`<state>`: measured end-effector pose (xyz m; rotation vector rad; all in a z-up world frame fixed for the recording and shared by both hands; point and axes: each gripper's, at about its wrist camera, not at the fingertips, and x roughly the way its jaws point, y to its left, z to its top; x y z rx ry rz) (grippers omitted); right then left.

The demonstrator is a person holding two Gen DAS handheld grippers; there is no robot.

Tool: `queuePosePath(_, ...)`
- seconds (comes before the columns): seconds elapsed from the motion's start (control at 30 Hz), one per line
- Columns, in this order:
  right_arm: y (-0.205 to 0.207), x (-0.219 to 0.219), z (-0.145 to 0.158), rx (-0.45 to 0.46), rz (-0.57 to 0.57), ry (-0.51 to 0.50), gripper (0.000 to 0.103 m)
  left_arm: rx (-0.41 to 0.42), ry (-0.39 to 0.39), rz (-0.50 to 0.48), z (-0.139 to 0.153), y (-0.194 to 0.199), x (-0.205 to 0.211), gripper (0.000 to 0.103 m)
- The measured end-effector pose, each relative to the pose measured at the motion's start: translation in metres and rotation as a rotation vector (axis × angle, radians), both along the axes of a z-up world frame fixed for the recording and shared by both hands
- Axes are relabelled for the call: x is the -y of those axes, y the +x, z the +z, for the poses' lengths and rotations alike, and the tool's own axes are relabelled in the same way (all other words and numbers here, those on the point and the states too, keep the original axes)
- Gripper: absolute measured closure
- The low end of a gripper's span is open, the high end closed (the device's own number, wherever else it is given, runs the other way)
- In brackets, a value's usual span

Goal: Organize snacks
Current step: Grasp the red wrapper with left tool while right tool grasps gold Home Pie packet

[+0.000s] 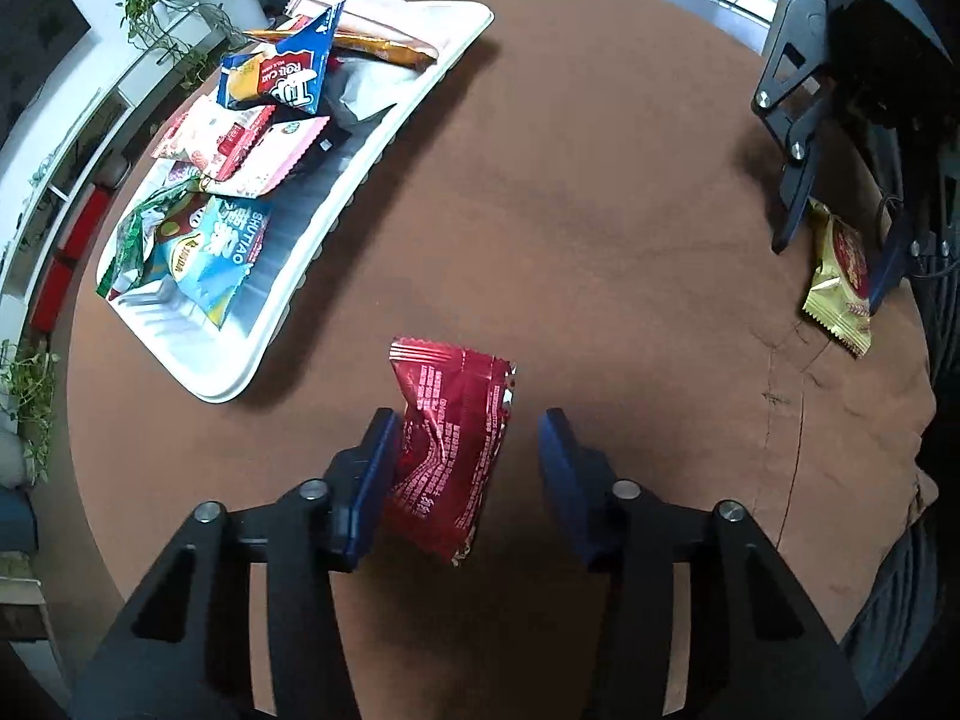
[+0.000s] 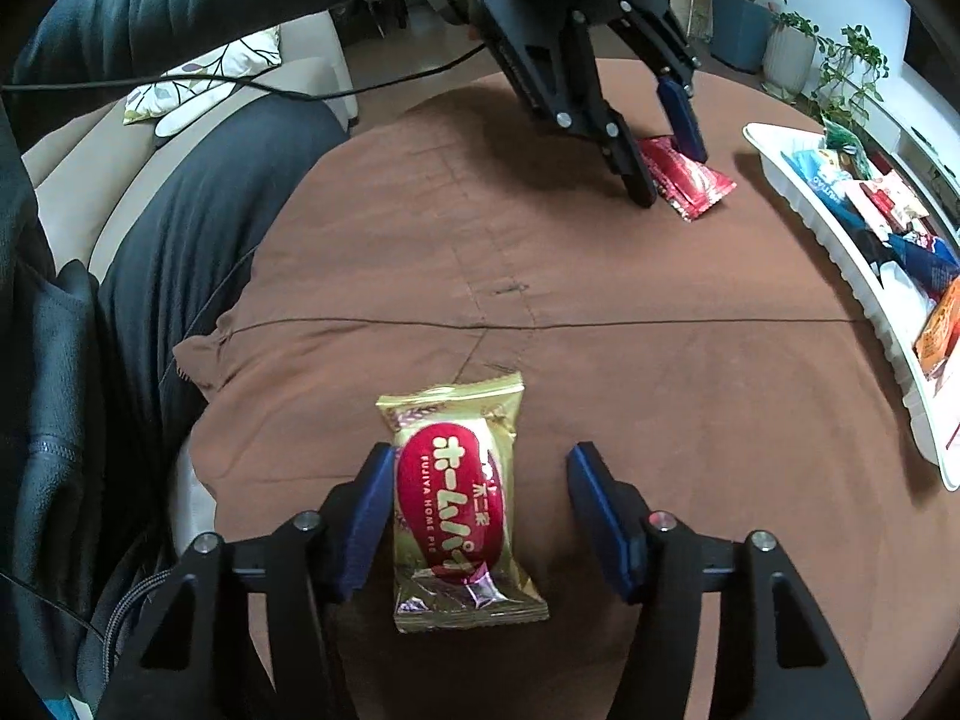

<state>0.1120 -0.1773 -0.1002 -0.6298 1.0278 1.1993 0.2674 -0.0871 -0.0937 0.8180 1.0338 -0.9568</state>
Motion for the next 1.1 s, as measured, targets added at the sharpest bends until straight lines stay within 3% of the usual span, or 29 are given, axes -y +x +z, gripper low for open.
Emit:
queuePosePath(0.37,-0.001,-0.004,-0.001,-0.014,-0.016,-0.010,0.041,0.012,0.041,0.079,0.000,0.023,-0.011,0.056)
queuePosePath(0.47,-0.002,-0.004,-0.001,-0.011,-0.016,-0.017,0.041,-0.017,0.048,0.089,-0.001,0.026,-0.007,0.065)
queuePosePath(0.53,-0.001,-0.004,0.000,-0.005,-0.025,-0.019,0.044,-0.027,0.056,0.089,-0.002,0.026,-0.003,0.071)
queuePosePath(0.6,0.001,-0.003,0.001,0.006,-0.035,-0.025,0.061,-0.033,0.067,0.112,-0.003,0.028,0.000,0.072)
queuePosePath(0.67,0.005,-0.002,0.001,0.007,-0.054,-0.033,0.068,-0.048,0.069,0.137,-0.004,0.032,0.001,0.074)
queuePosePath(0.97,0.007,0.001,0.004,0.054,-0.096,-0.018,0.070,-0.019,0.086,0.164,-0.006,0.016,0.005,0.081)
queuePosePath(1.1,0.010,0.006,0.011,0.077,-0.133,0.013,0.070,-0.027,0.058,0.197,-0.004,0.007,-0.001,0.081)
